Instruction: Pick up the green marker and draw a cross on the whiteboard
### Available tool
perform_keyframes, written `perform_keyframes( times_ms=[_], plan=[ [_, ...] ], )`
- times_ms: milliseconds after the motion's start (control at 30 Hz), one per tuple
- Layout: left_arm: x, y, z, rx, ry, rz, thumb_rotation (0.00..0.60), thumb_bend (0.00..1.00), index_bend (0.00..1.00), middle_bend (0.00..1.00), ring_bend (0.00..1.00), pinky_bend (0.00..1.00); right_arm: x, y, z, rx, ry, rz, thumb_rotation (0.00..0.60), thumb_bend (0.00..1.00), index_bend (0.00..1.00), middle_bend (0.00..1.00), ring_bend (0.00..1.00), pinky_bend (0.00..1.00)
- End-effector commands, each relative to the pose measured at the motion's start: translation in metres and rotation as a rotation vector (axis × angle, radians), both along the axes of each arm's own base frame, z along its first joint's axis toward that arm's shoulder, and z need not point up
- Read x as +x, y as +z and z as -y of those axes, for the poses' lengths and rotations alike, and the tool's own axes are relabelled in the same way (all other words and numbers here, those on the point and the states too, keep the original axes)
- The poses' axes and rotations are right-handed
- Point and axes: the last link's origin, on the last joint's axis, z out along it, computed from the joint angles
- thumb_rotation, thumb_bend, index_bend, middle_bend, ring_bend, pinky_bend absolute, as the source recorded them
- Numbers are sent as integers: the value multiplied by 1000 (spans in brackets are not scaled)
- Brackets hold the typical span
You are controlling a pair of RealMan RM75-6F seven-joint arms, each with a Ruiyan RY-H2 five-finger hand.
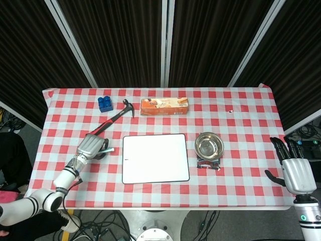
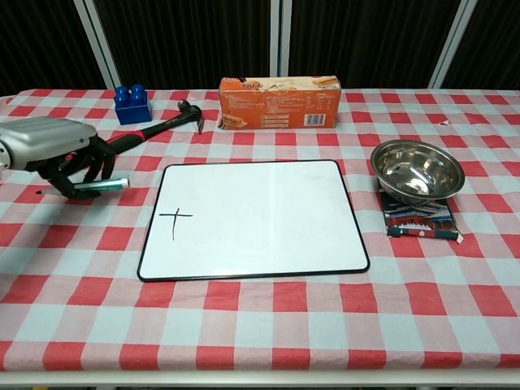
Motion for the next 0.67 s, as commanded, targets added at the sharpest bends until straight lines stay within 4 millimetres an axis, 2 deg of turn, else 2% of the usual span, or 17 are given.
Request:
perform_keyframes(
  times_ms=[33, 100, 167, 267, 333, 400, 433, 533, 600, 667],
  plan=[
    [-9, 11, 9, 20, 37, -58, 600, 243, 202, 300, 432, 792, 0, 0, -1, 0, -2, -1, 600, 85, 0, 99, 0, 87],
    [-9, 22, 11, 65, 25, -64, 600, 222, 150, 229, 348, 680, 0, 2, -1, -6, -4, 0, 600, 85, 0, 99, 0, 87],
    [-11, 37, 14, 110, 40, -31, 600, 210, 145, 218, 331, 591, -1, 6, -1, -22, -9, 8, 600, 85, 0, 99, 0, 88],
    [-18, 72, 18, 209, 67, 68, 600, 208, 152, 221, 331, 570, -5, 7, 1, -31, -24, 13, 600, 85, 0, 99, 0, 87],
    [-34, 103, 23, 316, 94, 123, 600, 205, 162, 227, 331, 562, -5, 5, 2, -16, -25, 17, 600, 86, 0, 98, 0, 88],
    [-54, 129, 30, 401, 125, 135, 600, 193, 172, 230, 301, 483, -7, 4, 3, -3, -24, 23, 600, 88, 0, 98, 0, 88],
    [-69, 144, 36, 454, 142, 119, 600, 188, 175, 230, 280, 443, -8, 4, 3, -1, -25, 26, 600, 89, 0, 98, 0, 88],
    [-95, 169, 62, 541, 155, 56, 600, 173, 176, 224, 161, 269, -10, 5, 2, -12, -17, 34, 600, 92, 0, 88, 0, 88],
    [-107, 176, 82, 565, 175, 35, 600, 172, 175, 216, 118, 191, -9, 5, 1, -19, -4, 45, 600, 96, 0, 82, 0, 88],
    [-104, 171, 105, 580, 191, 54, 600, 172, 175, 212, 113, 167, -7, 4, -1, -14, 11, 56, 600, 98, 0, 79, 0, 88]
  ],
)
